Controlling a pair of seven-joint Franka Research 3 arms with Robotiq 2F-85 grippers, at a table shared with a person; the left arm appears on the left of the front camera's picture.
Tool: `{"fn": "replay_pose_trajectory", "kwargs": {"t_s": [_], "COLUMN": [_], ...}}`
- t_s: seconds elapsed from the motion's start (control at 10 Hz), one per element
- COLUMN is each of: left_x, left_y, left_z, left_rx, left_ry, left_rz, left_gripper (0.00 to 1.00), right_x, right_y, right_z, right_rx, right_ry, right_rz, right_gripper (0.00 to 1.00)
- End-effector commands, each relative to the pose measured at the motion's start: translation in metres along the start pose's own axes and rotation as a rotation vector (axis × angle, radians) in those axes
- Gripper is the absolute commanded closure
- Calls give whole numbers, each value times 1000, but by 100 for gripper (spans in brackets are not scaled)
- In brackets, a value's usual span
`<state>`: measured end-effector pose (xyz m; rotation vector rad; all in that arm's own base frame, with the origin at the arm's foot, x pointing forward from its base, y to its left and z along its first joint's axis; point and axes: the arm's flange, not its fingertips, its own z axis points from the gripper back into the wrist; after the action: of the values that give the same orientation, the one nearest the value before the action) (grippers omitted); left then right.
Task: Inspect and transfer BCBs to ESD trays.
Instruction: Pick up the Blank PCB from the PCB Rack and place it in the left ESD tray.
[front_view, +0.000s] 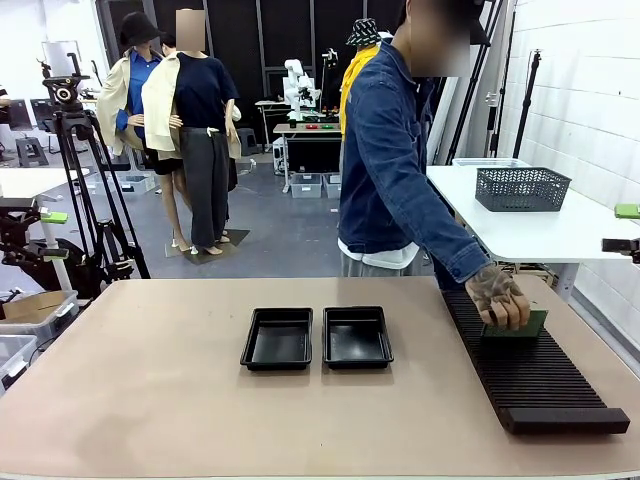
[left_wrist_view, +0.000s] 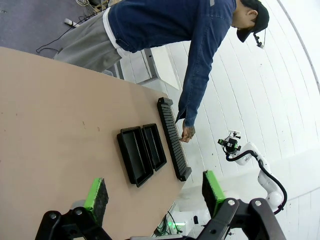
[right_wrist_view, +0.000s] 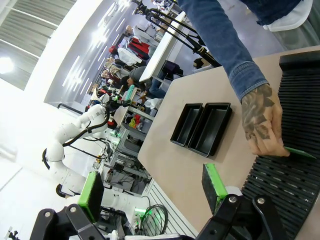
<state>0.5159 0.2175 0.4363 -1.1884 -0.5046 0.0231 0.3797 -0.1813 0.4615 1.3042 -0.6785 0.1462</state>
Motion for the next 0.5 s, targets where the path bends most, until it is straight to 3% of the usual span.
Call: {"fn": "replay_pose_trajectory", "kwargs": {"t_s": [0.0, 0.4], "left_x": [0, 0], "left_y": [-2, -2], "left_z": [1, 1], "left_rx": [13, 13], "left_ry": [4, 4], "left_rz": [14, 14], "left_gripper": [0, 0], "right_x": [-1, -1], "right_y": [-1, -1], "right_z": [0, 0], "right_rx": [3, 3], "right_ry": [1, 1], "right_rz": [0, 0], "right_gripper": [0, 0]}}
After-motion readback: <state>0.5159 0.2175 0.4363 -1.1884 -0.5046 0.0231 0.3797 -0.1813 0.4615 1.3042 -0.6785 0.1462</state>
